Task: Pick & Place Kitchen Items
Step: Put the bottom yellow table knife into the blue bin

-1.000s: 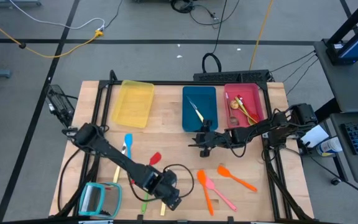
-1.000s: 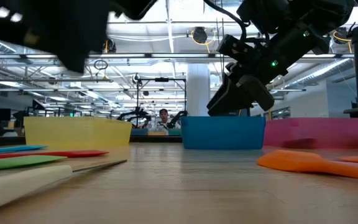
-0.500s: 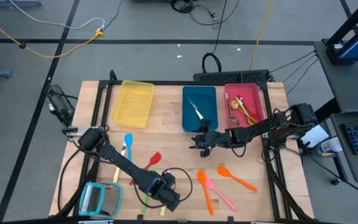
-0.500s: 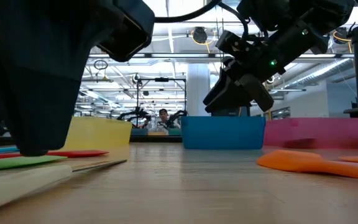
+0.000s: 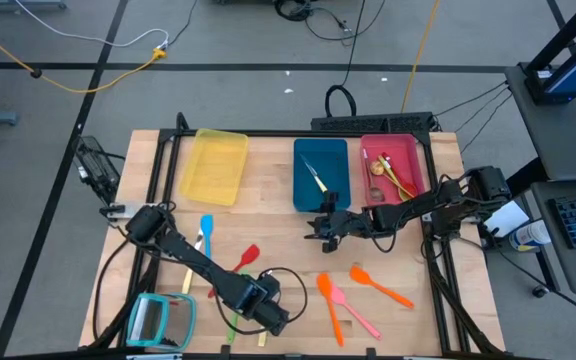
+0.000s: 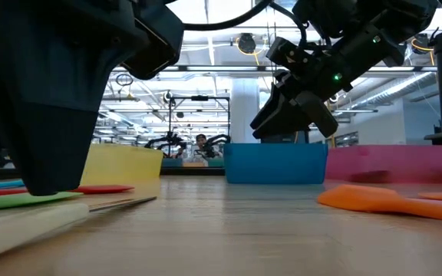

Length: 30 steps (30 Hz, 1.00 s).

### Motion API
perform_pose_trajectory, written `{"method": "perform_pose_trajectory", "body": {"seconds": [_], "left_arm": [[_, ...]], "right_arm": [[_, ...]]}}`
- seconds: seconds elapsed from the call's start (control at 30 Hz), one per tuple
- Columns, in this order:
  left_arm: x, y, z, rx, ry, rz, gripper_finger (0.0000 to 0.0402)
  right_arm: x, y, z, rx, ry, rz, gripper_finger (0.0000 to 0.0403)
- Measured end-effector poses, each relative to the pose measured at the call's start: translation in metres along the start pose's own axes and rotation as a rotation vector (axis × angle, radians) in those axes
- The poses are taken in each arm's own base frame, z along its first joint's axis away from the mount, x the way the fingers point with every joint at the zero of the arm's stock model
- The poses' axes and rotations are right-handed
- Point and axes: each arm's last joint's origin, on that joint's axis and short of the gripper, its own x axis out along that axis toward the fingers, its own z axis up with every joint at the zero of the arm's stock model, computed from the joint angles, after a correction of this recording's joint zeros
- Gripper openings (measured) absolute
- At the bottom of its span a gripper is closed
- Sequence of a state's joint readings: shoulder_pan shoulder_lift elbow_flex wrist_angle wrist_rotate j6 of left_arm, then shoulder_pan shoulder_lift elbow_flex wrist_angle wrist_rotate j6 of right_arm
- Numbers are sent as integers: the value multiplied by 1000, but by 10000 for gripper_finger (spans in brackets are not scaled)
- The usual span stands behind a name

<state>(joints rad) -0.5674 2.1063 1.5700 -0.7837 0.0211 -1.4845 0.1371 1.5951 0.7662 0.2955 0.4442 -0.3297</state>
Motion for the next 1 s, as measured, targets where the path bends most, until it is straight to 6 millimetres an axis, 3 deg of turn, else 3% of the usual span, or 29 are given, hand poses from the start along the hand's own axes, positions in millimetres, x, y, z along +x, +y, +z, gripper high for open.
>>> {"method": "perform_pose_trajectory", "body": {"seconds": [0.37,0.7,1.0], "left_arm": [[24,-2,0,-2,22,5,93],[25,6,8,61,-1,85,92],[25,12,27,89,-43,130,92]], "right_arm": [[0,0,0,3,0,1,157],[0,0,2,14,-18,0,157],[-7,1,2,138,1,17,149]]}}
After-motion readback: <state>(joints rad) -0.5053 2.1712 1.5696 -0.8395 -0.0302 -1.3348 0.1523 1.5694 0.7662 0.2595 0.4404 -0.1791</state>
